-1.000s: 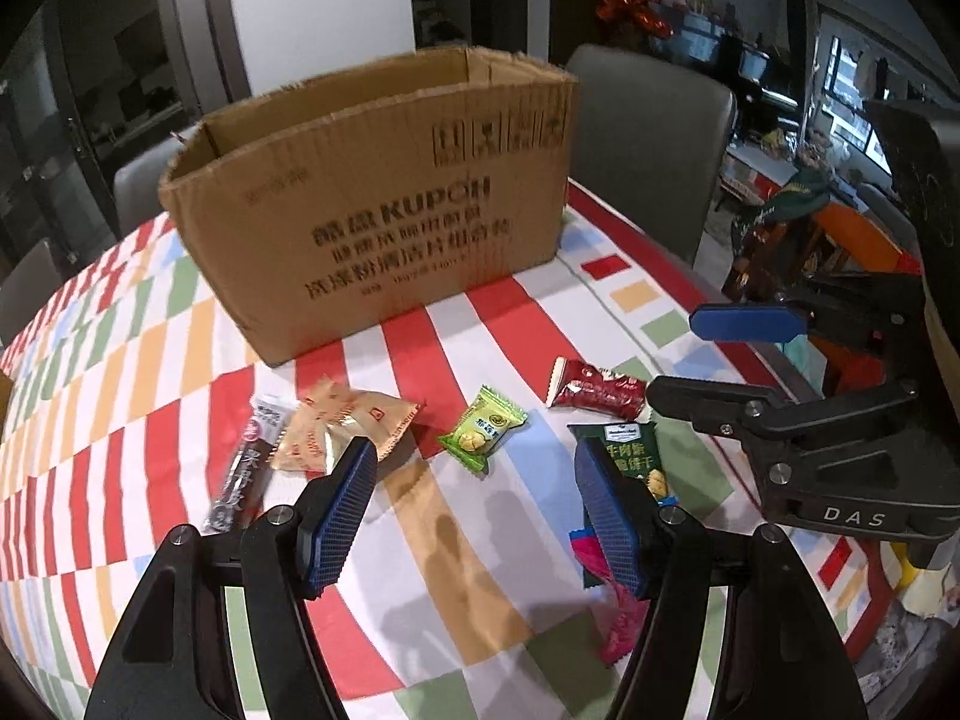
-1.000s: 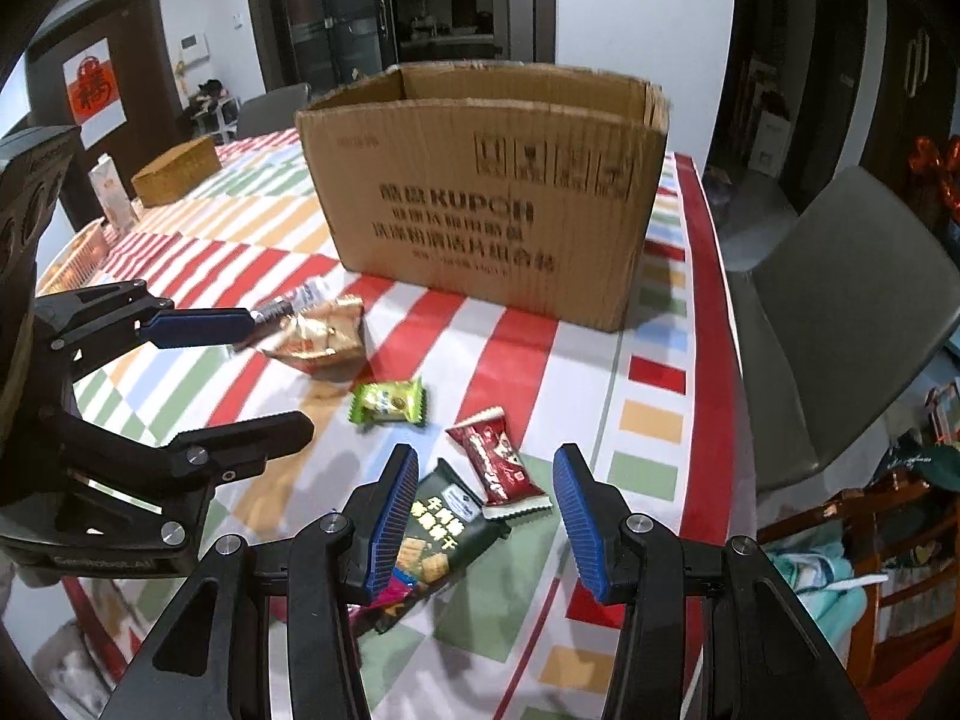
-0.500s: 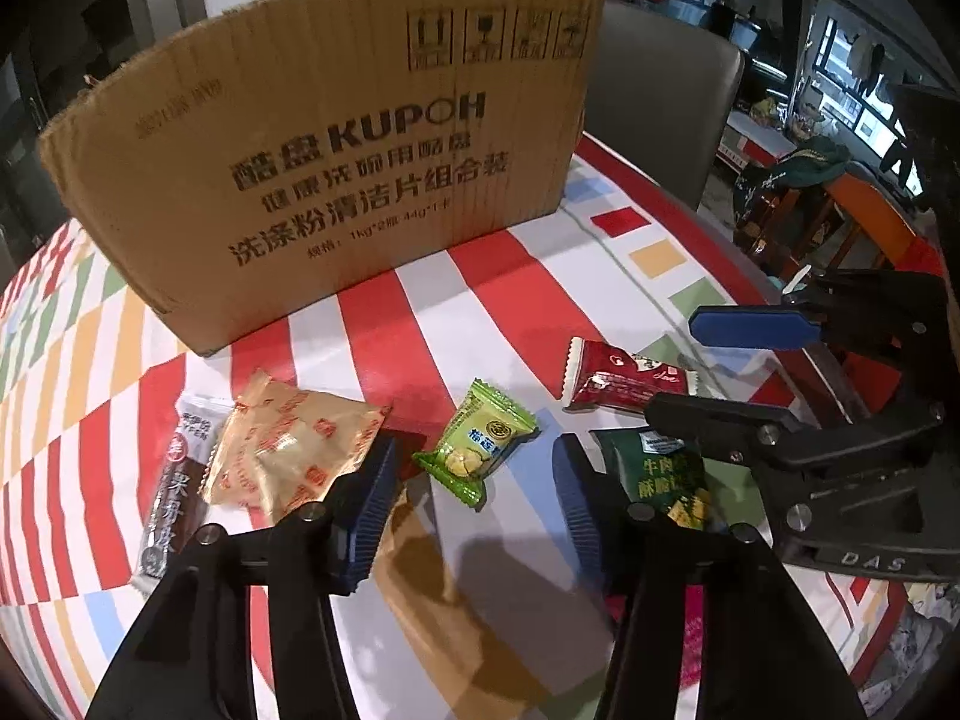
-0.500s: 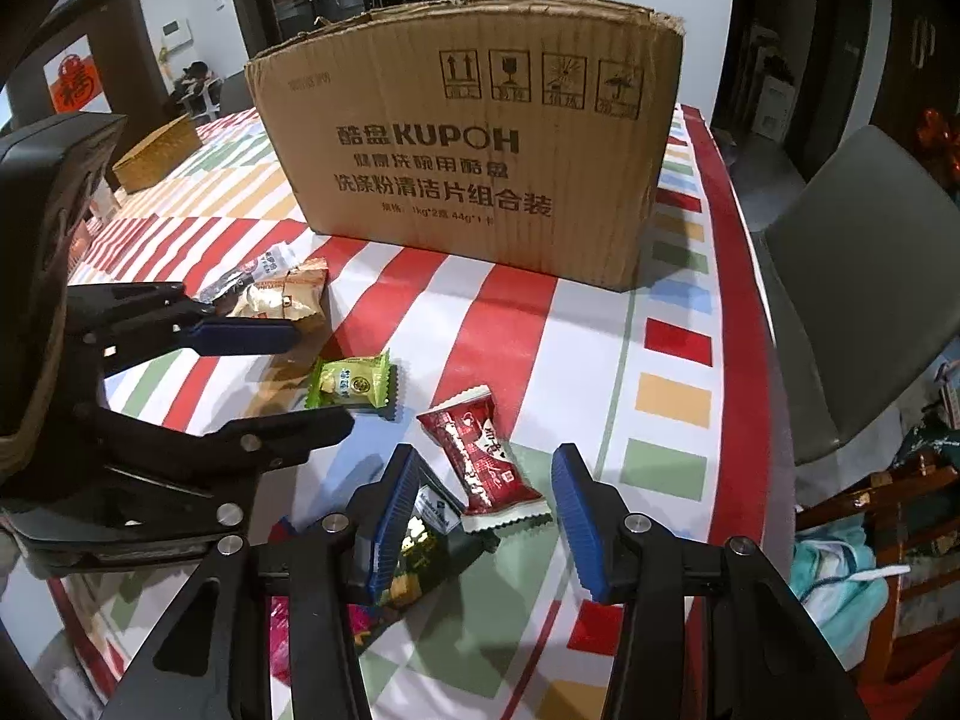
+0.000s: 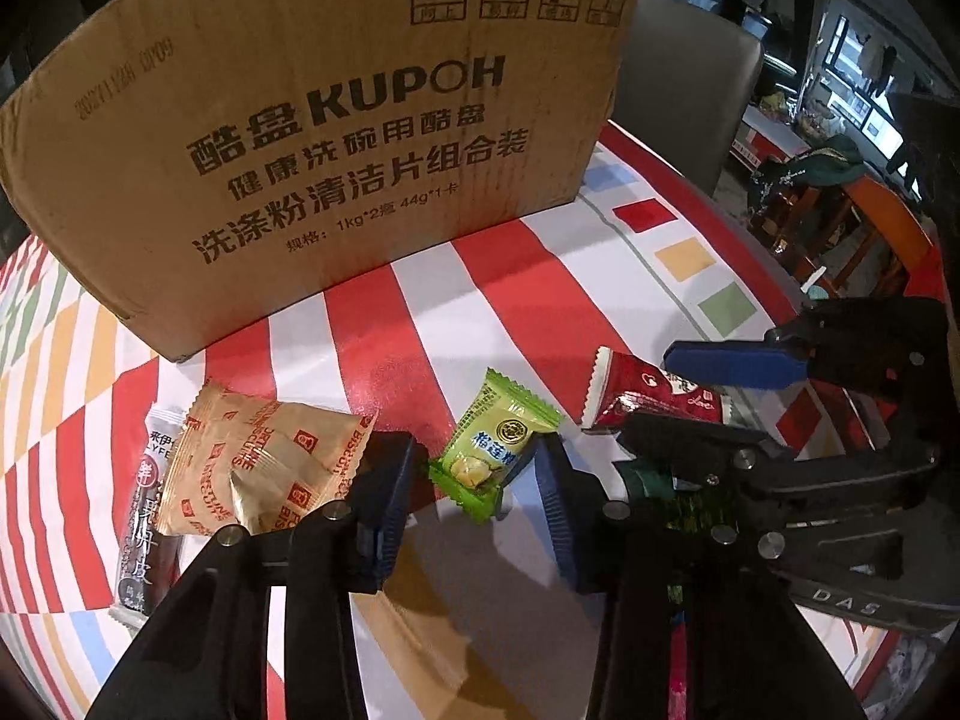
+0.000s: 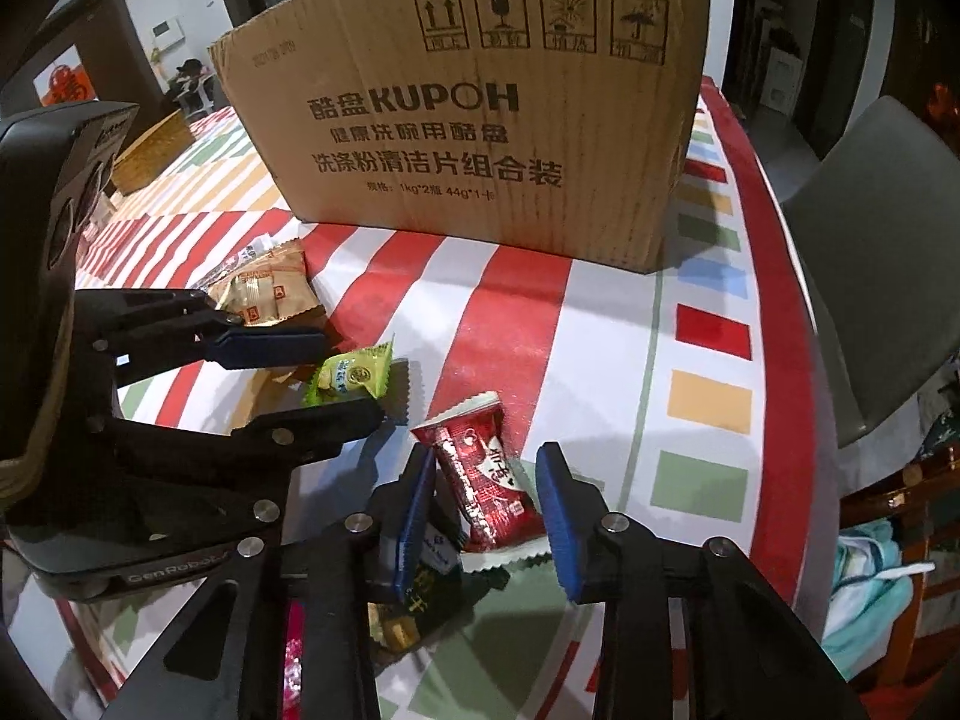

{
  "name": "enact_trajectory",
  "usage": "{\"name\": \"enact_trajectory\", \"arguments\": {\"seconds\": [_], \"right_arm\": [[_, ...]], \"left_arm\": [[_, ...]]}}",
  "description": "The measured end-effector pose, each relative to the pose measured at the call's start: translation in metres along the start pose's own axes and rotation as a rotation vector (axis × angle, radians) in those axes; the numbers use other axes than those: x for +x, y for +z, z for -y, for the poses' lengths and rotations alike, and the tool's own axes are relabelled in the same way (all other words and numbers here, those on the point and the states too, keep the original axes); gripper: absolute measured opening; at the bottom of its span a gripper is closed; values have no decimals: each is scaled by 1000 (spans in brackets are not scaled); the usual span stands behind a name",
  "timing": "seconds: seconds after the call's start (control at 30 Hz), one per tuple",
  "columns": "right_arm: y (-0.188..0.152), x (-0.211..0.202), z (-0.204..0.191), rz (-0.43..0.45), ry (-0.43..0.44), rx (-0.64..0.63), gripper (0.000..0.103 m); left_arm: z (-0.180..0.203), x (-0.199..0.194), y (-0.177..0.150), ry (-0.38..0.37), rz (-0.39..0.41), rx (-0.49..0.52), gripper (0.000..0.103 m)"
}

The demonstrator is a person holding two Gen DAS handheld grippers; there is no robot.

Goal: Organize snacks
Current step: 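Grasp the red candy packet with the right tool while the left tool grasps the green candy, then carry both candies over the box and open both tools to release them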

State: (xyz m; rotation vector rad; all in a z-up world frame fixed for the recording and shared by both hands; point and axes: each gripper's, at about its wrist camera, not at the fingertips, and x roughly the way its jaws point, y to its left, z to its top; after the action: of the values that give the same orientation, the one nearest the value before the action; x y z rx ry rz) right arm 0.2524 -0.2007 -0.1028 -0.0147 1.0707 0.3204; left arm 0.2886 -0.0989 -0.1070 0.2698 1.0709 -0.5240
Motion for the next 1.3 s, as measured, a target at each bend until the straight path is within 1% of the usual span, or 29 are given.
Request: {"name": "enact_trajectory", "arguments": {"seconds": [0.17, 0.23, 0.27, 0.3, 0.4, 0.53, 0.77, 0.97, 1.3], "right_arm": [[0, 5, -2, -7, -7, -8, 31], [0, 6, -2, -4, -8, -8, 27], [1, 6, -1, -3, -7, -5, 25], [1, 6, 0, -2, -7, -2, 24], [0, 5, 3, 2, 1, 9, 23], [-2, 2, 5, 8, 5, 20, 23], [-3, -15, 7, 46, 16, 41, 23], [1, -38, 2, 101, 10, 37, 23], [14, -87, -11, 225, 7, 19, 23]], "left_arm": [[-3, 1, 6, 2, 6, -14, 40], [-3, 3, 8, 9, 7, -15, 40], [-3, 4, 9, 10, 7, -16, 37], [-3, 5, 10, 15, 7, -16, 30], [-4, 3, 10, 9, 15, -25, 30], [-2, -1, 9, 20, 25, -23, 30], [-1, -24, 4, 32, 63, -68, 30], [3, -49, 3, 40, 125, -92, 30], [5, -108, 7, 86, 258, -78, 30]]}}
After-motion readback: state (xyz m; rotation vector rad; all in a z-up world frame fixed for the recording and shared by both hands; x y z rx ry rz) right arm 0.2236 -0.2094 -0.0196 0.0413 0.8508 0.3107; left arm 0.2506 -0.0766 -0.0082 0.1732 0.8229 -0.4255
